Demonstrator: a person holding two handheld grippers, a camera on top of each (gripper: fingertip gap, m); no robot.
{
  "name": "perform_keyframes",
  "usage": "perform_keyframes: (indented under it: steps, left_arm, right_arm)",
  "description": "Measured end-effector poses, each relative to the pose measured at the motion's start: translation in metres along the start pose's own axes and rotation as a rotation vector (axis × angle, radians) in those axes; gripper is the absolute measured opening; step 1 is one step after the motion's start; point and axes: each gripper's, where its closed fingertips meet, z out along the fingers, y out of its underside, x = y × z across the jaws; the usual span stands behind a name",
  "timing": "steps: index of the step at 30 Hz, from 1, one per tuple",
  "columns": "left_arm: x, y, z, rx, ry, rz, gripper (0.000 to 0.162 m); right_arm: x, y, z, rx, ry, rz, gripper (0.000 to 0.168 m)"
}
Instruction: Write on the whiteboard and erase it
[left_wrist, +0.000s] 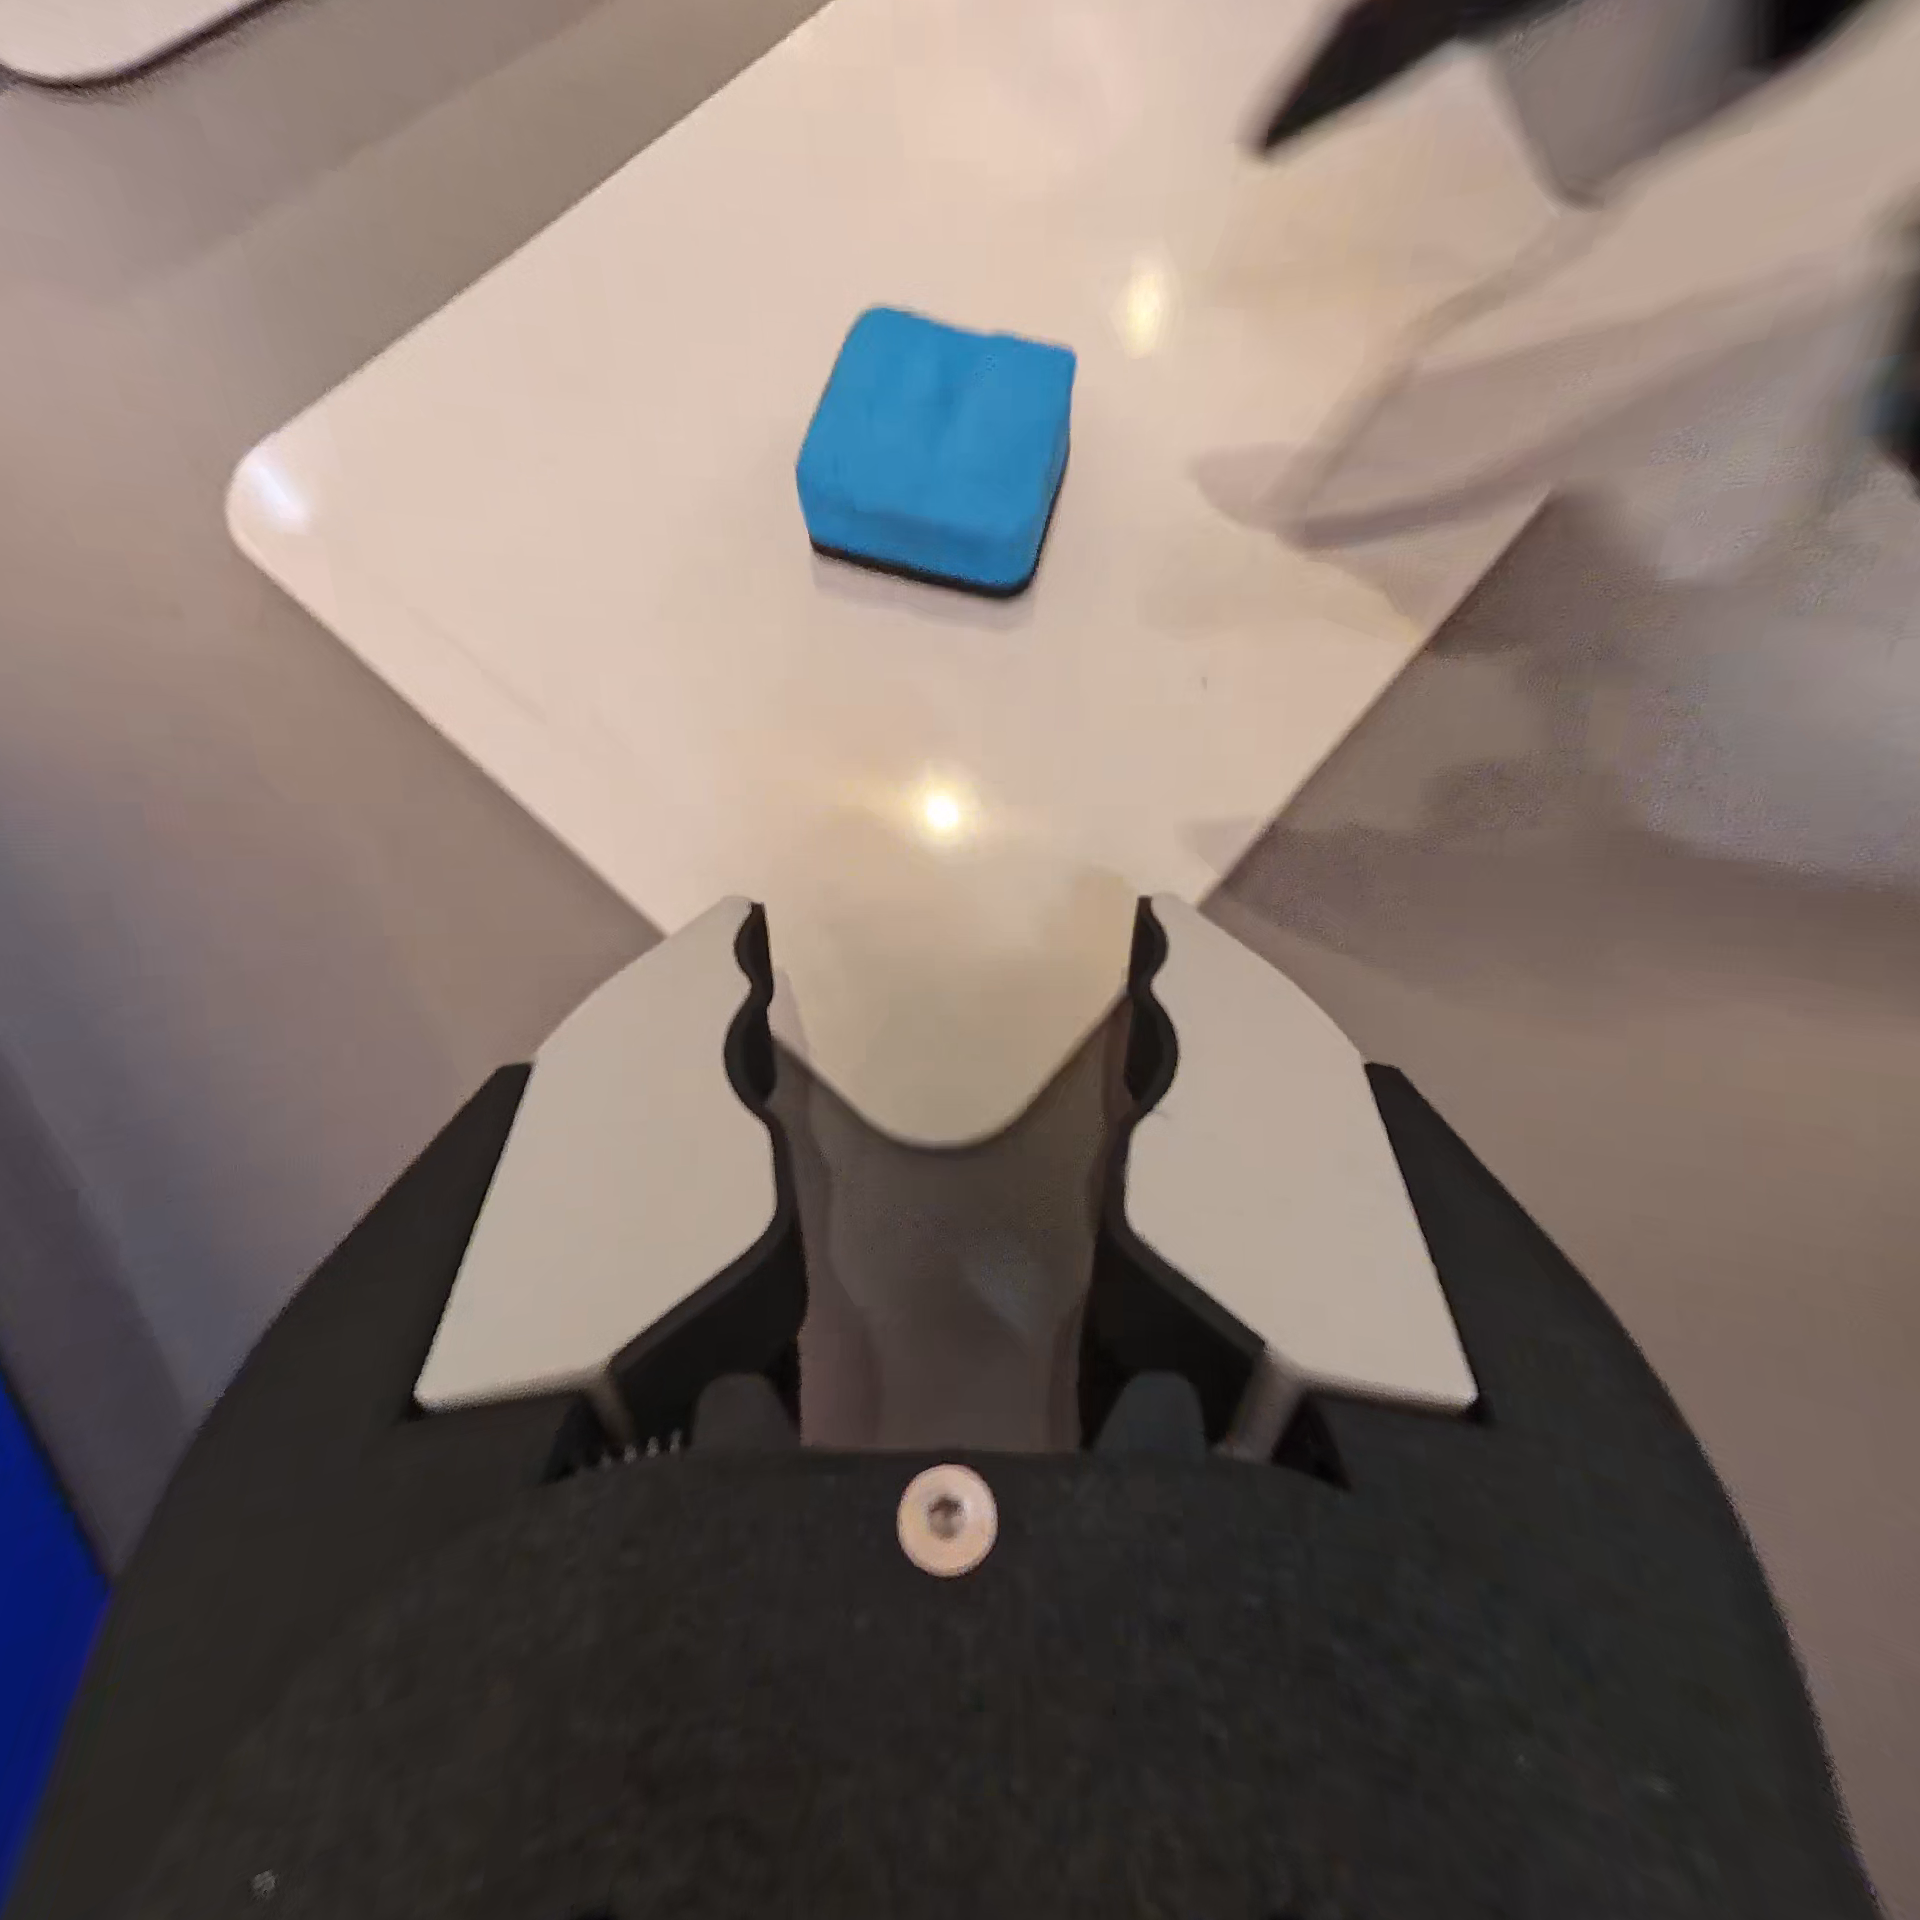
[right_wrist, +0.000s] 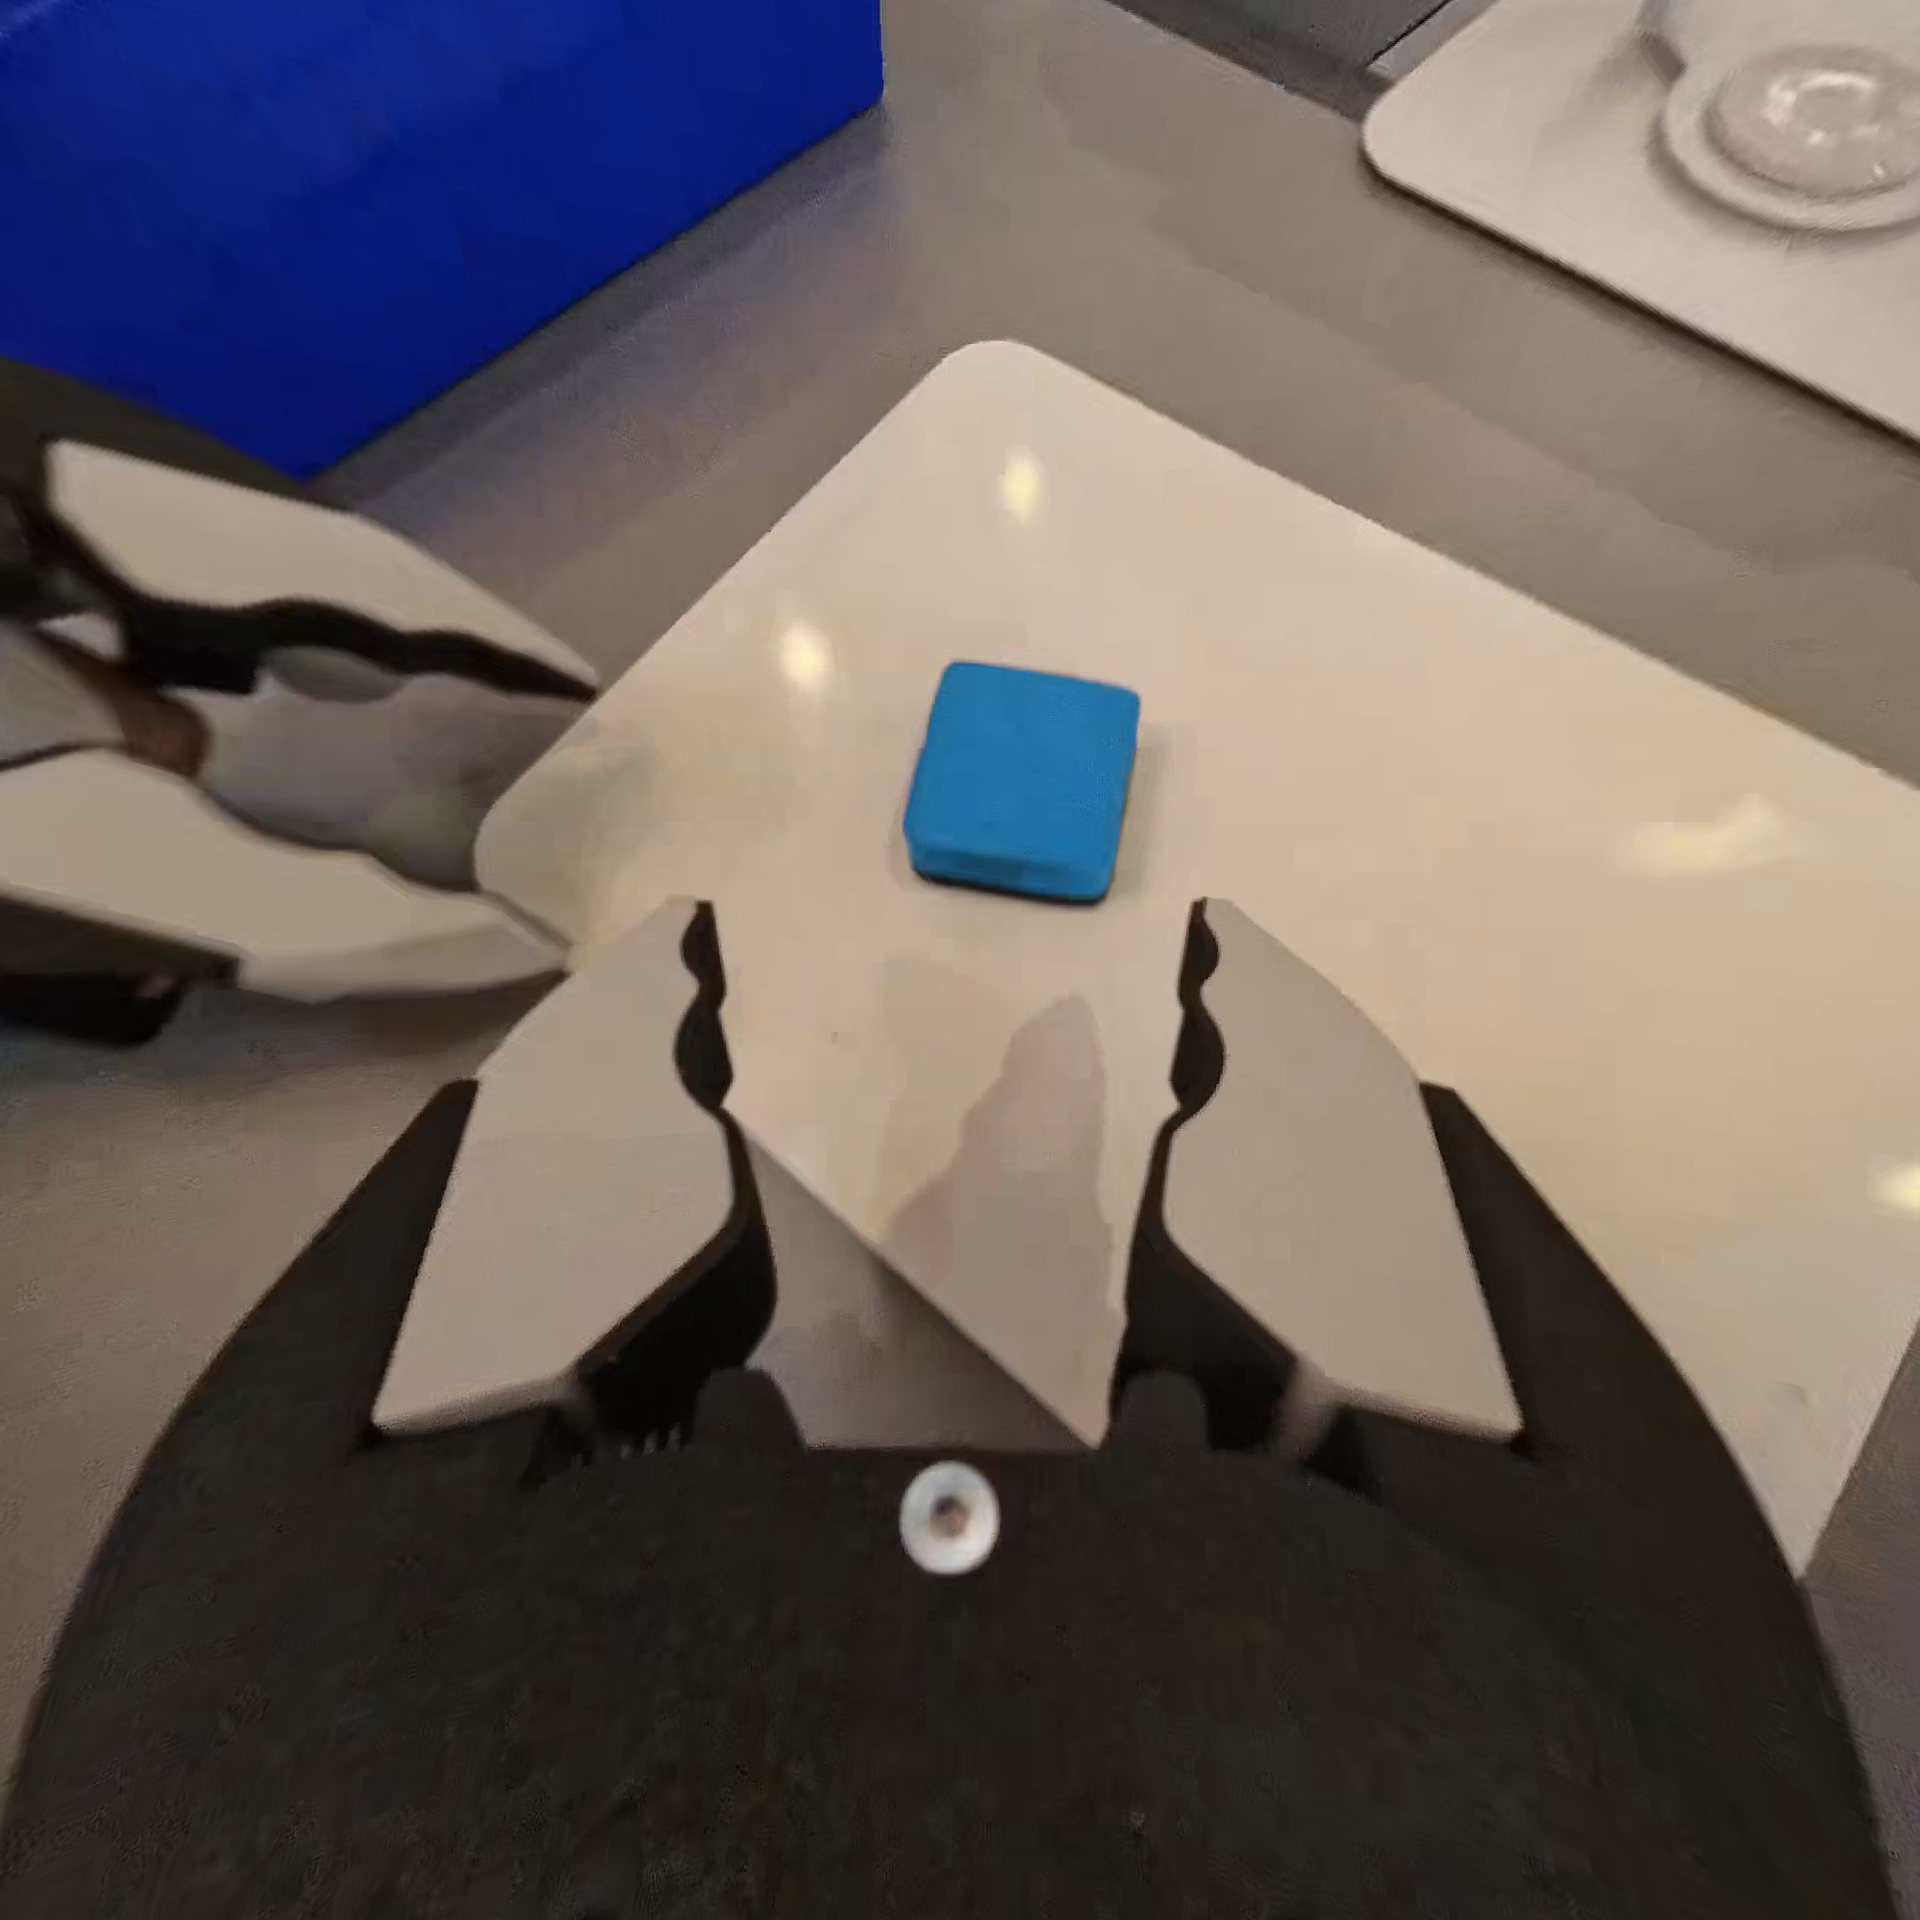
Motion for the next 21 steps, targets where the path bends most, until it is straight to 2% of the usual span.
perform_keyframes:
  steps: [2, 4, 6, 8, 10, 11, 13, 15, 17, 18, 19, 21]
  left_arm:
    - [0.005, 0.015, -0.010, 0.004, -0.009, -0.008, 0.065]
    - [0.008, 0.026, -0.017, 0.014, -0.004, -0.029, 0.065]
    - [0.009, 0.035, -0.020, 0.004, 0.017, -0.060, 0.064]
    - [0.005, 0.036, -0.025, 0.023, 0.011, -0.065, 0.064]
    - [0.002, 0.039, -0.029, 0.031, 0.020, -0.082, 0.064]
    - [0.002, 0.041, -0.030, 0.027, 0.030, -0.089, 0.064]
    - [0.000, 0.044, -0.033, 0.029, 0.024, -0.091, 0.064]
    - [0.000, 0.046, -0.033, 0.023, 0.020, -0.085, 0.064]
    - [0.001, 0.046, -0.032, 0.013, 0.018, -0.073, 0.064]
    - [0.002, 0.047, -0.031, 0.004, 0.015, -0.065, 0.064]
    - [0.002, 0.047, -0.030, 0.000, 0.011, -0.056, 0.064]
    - [0.004, 0.045, -0.027, -0.003, 0.007, -0.036, 0.064]
  right_arm:
    - [0.004, -0.012, 0.033, -0.061, 0.043, -0.067, 0.093]
    - [0.009, -0.011, 0.060, -0.130, 0.060, -0.086, 0.096]
    - [0.012, 0.000, 0.075, -0.236, 0.047, -0.057, 0.056]
    - [0.012, -0.013, 0.062, -0.204, 0.053, -0.054, 0.055]
    - [-0.002, -0.038, 0.021, -0.097, -0.016, -0.033, 0.055]
    - [0.002, -0.050, -0.009, -0.037, 0.015, -0.047, 0.055]
    - [0.031, -0.065, -0.079, 0.059, 0.164, -0.090, 0.055]
    - [0.084, -0.070, -0.158, 0.152, 0.354, -0.045, 0.056]
    - [0.156, -0.048, -0.225, 0.160, 0.550, 0.068, 0.055]
    - [0.192, -0.026, -0.245, 0.109, 0.616, 0.139, 0.056]
    - [0.223, -0.003, -0.254, 0.052, 0.649, 0.203, 0.056]
    - [0.268, 0.035, -0.241, -0.028, 0.613, 0.289, 0.056]
